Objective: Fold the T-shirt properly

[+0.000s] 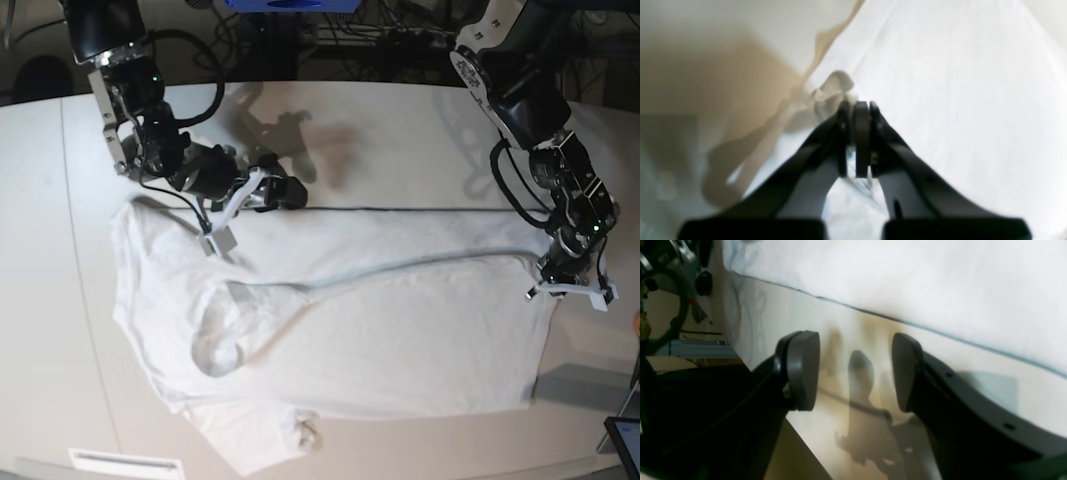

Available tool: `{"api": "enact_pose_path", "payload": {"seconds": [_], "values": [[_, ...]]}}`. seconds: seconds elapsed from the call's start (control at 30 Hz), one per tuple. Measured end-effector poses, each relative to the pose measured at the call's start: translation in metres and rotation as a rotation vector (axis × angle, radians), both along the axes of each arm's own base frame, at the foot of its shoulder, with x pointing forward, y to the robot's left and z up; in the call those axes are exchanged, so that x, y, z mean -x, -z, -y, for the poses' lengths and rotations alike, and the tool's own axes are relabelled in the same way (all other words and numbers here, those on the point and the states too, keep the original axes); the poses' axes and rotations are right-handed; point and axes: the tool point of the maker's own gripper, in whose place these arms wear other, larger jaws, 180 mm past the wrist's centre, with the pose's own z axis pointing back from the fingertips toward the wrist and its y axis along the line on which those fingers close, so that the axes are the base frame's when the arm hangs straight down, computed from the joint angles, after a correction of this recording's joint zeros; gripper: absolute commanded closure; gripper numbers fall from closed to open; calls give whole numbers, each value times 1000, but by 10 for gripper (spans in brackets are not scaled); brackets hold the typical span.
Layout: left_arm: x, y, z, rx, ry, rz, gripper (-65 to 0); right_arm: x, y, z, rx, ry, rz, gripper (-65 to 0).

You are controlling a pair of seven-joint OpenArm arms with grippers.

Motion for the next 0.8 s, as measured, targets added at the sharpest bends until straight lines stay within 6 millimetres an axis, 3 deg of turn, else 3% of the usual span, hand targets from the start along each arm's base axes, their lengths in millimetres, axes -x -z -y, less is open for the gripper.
{"api": "enact_pose_path", "payload": {"seconds": [0.2, 0.33, 0.5, 0.63, 0.8], "values": [[-10, 7, 3, 50, -6, -9, 0, 2, 1, 0, 0, 0, -4, -331], [-19, 1, -1, 34, -21, 40, 0, 2, 1, 0, 1, 0, -5, -331], [-15, 17, -1, 54, -28, 9, 0, 2, 1, 0, 0, 0, -5, -331], [-18, 17, -9, 35, -48, 36, 0, 2, 1, 0, 0, 0, -5, -331], [-26, 24, -5, 67, -50, 29, 0, 2, 1, 0, 1, 0, -5, -331]]}}
